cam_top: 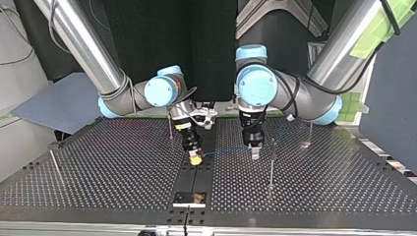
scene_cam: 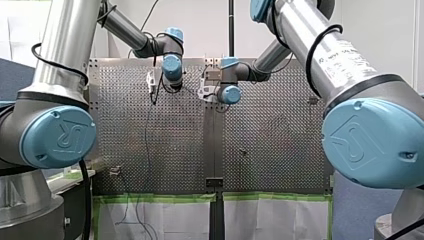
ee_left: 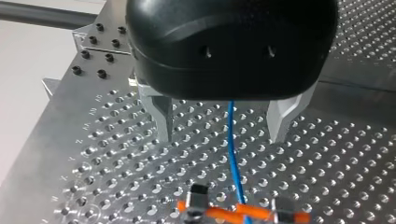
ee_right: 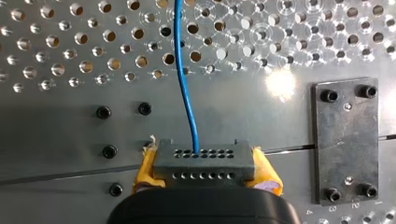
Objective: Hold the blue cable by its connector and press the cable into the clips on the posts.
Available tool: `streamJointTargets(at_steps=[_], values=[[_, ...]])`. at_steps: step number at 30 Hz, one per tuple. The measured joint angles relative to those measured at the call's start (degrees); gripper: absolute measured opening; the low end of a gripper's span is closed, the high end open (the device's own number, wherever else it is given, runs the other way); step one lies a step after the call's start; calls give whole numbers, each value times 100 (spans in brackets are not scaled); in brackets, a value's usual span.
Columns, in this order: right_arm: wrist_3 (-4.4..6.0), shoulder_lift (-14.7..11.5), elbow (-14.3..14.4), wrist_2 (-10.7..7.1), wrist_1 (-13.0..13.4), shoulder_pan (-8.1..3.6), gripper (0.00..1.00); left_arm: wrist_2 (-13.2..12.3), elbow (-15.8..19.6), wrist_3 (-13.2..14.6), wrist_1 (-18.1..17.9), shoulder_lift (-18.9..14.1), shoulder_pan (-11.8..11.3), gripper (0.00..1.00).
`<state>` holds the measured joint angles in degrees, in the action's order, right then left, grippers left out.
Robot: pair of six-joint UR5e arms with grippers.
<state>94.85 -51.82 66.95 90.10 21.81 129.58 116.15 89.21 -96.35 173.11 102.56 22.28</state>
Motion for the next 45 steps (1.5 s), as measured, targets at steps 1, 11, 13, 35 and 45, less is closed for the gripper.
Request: streamJointTargets(at_steps=[1, 11, 13, 35, 45], values=[[0, 0, 0, 0, 0, -2, 0, 1, 0, 1, -1, 4, -4, 100], [0, 0, -1, 1, 2, 26, 0, -15, -2, 36, -82, 102, -66, 100], [0, 1, -1, 1, 5, 29, 0, -52, -25, 77, -80, 167, -75, 100], [0, 2, -1, 1, 1, 36, 0, 80, -242, 456, -131, 218, -158, 100], [0, 1, -1, 0, -7, 38, 0, 369, -241, 633, -138, 215, -84, 1]])
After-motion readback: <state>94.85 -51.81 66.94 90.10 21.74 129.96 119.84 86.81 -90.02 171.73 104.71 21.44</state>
